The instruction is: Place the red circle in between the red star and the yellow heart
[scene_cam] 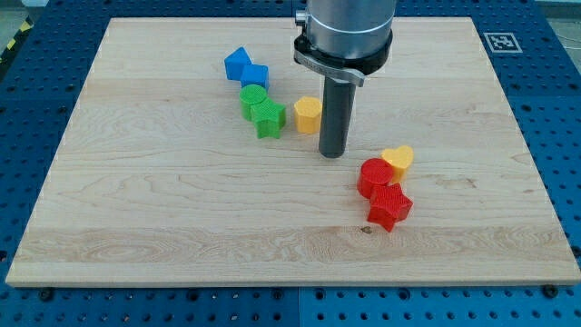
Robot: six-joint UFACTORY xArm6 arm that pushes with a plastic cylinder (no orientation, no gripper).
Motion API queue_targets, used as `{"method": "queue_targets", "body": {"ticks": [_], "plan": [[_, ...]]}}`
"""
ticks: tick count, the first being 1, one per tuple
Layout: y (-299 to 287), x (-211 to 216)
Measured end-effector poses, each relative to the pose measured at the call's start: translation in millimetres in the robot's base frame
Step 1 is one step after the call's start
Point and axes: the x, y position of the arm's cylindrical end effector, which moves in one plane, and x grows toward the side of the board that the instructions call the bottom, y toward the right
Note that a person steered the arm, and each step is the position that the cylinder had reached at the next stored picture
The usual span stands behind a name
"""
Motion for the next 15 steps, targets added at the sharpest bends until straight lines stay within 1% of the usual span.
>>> {"method": "queue_targets", "body": {"ticks": [1, 2, 5, 6, 7, 10, 11, 12, 14, 15], "plan": [[0.0, 0.0], [-9.6, 15.8], [-12.2, 21.5], [-12.4, 50.2], [-12.4, 68.4], [-12.4, 91.0], [-3.9, 72.8], [-3.0, 45.3], [12.2, 26.7], [29.0, 26.7]]}}
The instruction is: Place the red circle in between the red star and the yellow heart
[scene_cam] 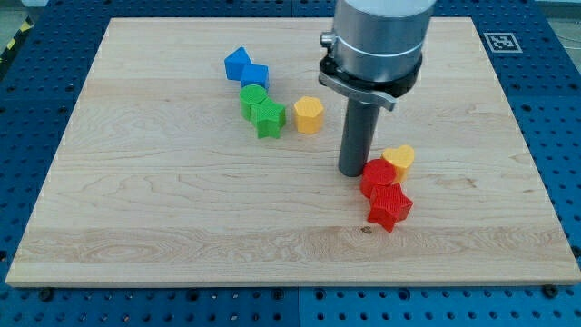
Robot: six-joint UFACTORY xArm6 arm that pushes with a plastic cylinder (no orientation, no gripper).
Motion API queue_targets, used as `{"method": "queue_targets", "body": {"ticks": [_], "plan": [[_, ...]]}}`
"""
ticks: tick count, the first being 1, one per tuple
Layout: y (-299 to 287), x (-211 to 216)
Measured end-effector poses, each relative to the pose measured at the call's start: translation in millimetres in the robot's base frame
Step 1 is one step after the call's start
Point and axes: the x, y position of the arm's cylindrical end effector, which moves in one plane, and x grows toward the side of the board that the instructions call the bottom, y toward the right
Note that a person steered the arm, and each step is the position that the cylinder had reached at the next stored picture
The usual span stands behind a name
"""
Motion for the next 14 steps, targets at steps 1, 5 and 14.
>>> {"method": "queue_targets", "body": {"ticks": [1, 5, 14], "plan": [[13.5, 0.0], [68.7, 7.3], [132.9, 25.7]]}}
